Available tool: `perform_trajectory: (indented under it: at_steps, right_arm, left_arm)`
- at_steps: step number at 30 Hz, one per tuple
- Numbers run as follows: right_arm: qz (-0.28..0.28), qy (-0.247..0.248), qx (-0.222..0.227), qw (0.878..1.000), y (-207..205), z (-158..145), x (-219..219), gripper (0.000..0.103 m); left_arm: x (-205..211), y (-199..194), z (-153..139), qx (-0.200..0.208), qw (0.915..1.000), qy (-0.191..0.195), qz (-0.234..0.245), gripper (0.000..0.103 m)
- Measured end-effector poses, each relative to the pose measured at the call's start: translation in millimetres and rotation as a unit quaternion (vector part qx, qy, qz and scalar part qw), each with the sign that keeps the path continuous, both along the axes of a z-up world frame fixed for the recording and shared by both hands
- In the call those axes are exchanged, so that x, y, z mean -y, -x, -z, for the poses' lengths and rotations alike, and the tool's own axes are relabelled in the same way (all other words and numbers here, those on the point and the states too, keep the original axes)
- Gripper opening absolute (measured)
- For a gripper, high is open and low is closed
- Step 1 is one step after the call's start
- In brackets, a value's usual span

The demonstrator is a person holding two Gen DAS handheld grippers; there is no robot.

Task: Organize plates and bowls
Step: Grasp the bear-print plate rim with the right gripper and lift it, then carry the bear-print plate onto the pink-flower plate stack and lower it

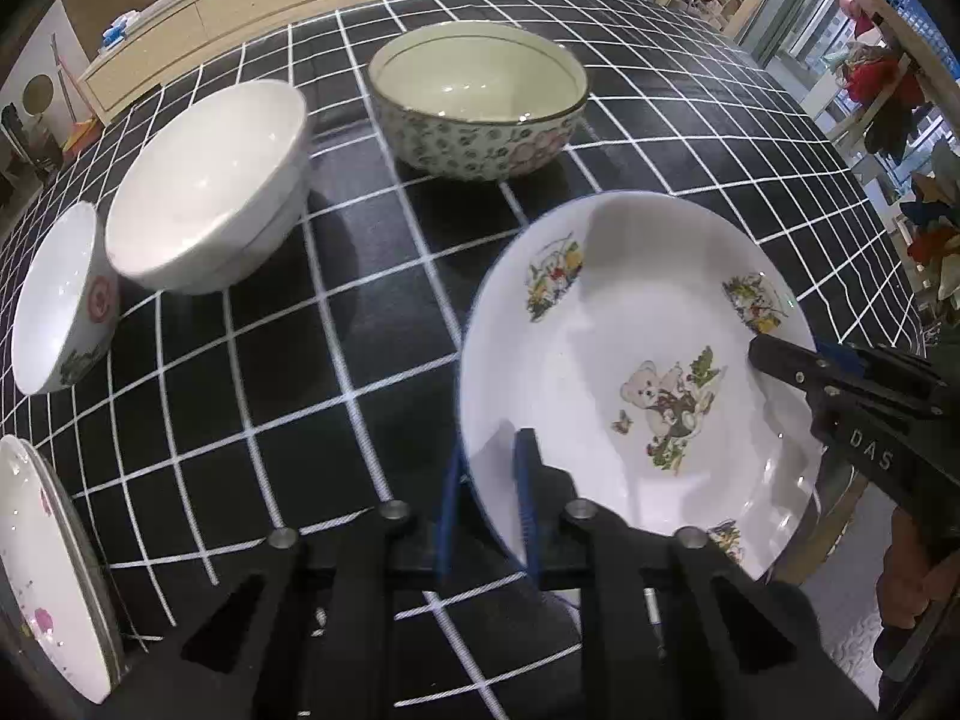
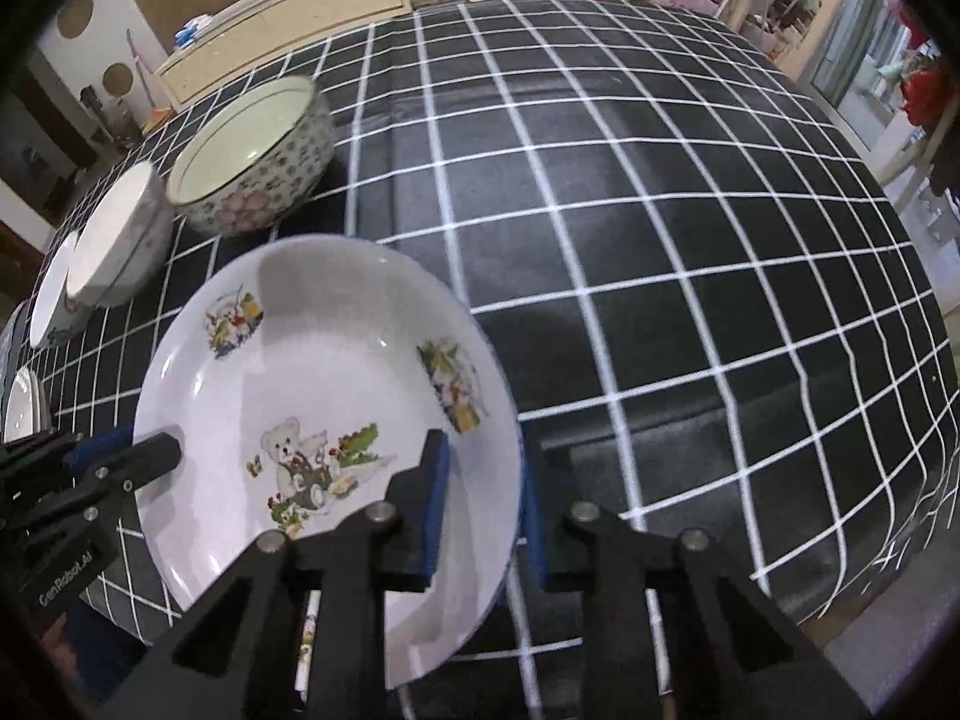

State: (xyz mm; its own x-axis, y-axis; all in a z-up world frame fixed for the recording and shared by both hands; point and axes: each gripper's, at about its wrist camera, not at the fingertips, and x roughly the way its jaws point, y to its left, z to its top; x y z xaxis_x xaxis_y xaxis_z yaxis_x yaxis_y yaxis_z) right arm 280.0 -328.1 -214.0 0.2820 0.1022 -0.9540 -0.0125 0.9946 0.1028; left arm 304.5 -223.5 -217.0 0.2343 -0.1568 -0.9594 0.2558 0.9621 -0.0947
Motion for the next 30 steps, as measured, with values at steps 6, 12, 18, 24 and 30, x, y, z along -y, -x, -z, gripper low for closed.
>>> perform_trajectory:
  at_steps: [6, 12, 18, 24, 30]
  right_arm:
    - [-0.026, -0.003, -0.008, 1.000, 4.5, 2.4, -38.8, 0.027]
    - [-0.052, -0.004, -0.013, 0.999, 11.4, 2.5, -71.8, 0.027]
    - [-0.077, -0.004, -0.015, 0.997, 17.5, 1.7, -89.8, 0.026]
    - [-0.094, -0.006, -0.017, 0.995, 17.7, 3.2, -96.0, 0.026]
    - [-0.107, -0.004, -0.018, 0.994, 13.6, 4.7, -84.3, 0.026]
  left_arm:
    - [-33.5, 6.7, -0.4, -0.012, 0.9997, 0.009, -0.019, 0.015]
    - [-79.7, 19.4, -0.8, -0.018, 0.9987, 0.005, -0.046, 0.014]
    - [-121.1, 32.1, -0.4, -0.018, 0.9974, 0.002, -0.069, 0.014]
    - [-157.6, 48.4, 0.4, -0.016, 0.9958, -0.001, -0.090, 0.015]
    - [-194.7, 60.9, 0.1, -0.018, 0.9941, 0.006, -0.107, 0.014]
